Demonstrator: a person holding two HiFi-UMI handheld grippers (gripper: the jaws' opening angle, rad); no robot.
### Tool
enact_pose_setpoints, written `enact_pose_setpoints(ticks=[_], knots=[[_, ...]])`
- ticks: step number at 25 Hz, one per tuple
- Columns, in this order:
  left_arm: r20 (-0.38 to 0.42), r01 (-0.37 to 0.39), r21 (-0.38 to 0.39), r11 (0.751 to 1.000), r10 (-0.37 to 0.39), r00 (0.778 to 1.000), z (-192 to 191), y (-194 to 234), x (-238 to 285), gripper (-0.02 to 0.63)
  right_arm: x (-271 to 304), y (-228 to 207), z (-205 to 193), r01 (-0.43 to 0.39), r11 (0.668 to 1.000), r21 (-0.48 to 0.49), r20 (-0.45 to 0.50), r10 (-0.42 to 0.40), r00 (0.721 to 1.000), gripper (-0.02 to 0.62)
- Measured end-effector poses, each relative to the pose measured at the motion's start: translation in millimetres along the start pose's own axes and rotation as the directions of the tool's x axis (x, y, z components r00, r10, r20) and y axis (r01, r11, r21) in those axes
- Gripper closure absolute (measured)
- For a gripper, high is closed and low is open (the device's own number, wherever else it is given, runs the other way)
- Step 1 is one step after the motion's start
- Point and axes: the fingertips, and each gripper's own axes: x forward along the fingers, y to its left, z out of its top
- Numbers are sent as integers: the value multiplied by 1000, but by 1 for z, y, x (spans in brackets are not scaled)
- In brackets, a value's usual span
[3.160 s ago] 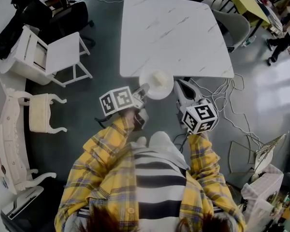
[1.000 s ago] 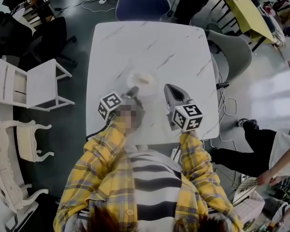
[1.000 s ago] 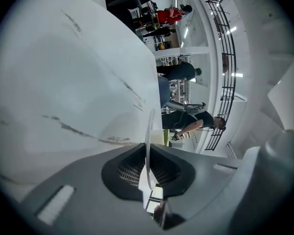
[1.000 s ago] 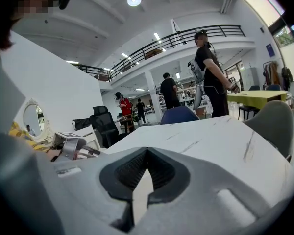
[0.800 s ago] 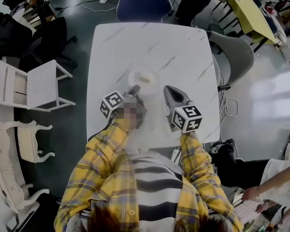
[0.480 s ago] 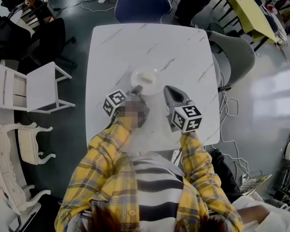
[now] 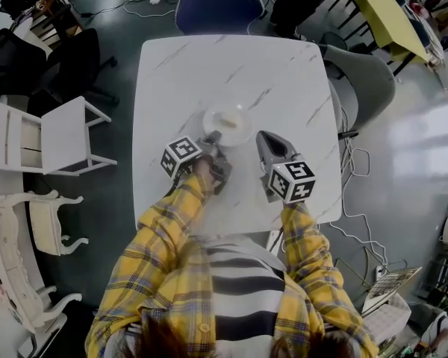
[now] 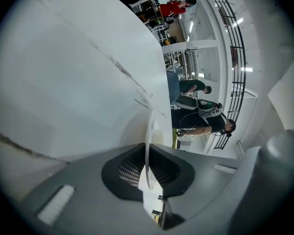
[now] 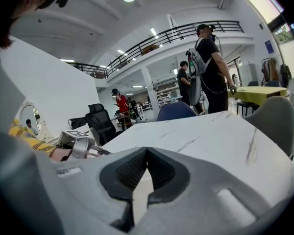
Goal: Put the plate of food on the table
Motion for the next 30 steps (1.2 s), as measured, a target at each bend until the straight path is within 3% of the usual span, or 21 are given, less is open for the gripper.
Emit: enact_pose_setpoints(ticks=[22,27,30], knots=[[-78,-10,-105,994,1,997,-12,7,1,581,9,13,-8,-18,1000,-10,-21,18,1000,597],[-83,-3,-118,993,-7,997,-14,3,1,518,6,14,-7,-19,1000,-11,-15,19,1000,597],[-85,-31,-114,993,22,996,-15,7,-2,548,5,15,-7,-20,1000,-10,-13,20,1000,597]])
